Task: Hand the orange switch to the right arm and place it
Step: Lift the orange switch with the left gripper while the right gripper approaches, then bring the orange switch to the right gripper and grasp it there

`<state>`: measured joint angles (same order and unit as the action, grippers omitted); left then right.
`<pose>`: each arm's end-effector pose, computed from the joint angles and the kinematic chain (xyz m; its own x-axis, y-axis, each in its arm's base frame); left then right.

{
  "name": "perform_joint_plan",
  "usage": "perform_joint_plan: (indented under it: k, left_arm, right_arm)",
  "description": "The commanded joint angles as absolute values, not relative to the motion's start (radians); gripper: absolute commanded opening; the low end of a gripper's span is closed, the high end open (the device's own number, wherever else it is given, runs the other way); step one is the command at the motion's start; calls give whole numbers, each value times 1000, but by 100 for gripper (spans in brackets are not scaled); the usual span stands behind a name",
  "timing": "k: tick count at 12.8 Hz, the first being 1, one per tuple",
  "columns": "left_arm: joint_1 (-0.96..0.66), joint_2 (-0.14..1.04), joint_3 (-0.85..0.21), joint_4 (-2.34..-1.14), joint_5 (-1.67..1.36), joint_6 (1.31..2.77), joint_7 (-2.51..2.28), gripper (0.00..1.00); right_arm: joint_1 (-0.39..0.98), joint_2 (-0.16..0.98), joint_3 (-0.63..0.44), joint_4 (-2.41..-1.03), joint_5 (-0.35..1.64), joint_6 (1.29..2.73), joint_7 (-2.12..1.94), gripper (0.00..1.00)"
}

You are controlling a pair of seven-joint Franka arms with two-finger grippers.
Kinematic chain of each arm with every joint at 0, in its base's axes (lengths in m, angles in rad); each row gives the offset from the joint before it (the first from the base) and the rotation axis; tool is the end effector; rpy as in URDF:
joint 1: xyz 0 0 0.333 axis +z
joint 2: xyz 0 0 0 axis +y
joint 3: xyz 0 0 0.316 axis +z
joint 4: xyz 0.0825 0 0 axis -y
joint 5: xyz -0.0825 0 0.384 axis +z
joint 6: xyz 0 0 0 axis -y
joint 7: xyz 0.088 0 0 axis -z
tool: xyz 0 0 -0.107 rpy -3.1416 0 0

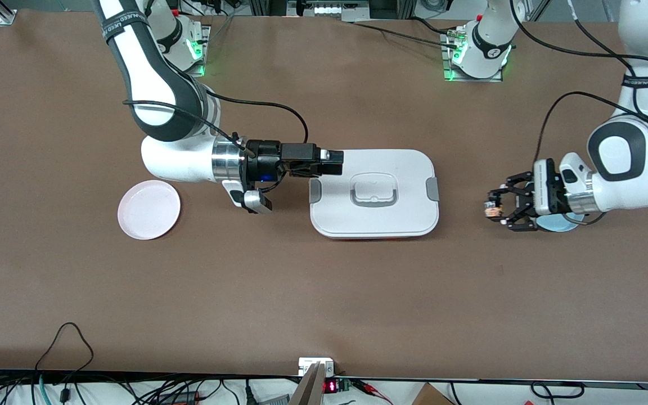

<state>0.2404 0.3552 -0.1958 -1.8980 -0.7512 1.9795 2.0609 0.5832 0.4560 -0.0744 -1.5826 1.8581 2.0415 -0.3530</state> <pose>0.6055 -0.0102 0.3156 -0.0044 -0.7293 0.6842 -0.9974 0.0520 0.0490 0.5925 0.4015 0.4366 0.9848 -0.0296 -0.1712 -0.1713 -0.0015 -0.9852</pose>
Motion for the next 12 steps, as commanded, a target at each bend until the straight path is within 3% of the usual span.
perform_joint_plan:
  k: [1, 5, 9, 12]
  left_arm:
    - [241, 311, -212, -1904, -927, 1855, 2006, 0]
    - [250, 311, -206, -1902, -1153, 1657, 2023, 0]
    - [158, 345, -230, -1902, -1450, 1663, 2053, 0]
    - [120, 348, -325, -1902, -1616, 1776, 2004, 0]
  right_arm:
    - [588, 471, -77, -1566, 1875, 2043, -373, 100]
    - [586, 476, -77, -1566, 1875, 2042, -373, 100]
    - [591, 525, -78, -1559, 1907, 2059, -367, 100]
    - [581, 519, -78, -1559, 1964, 2045, -354, 100]
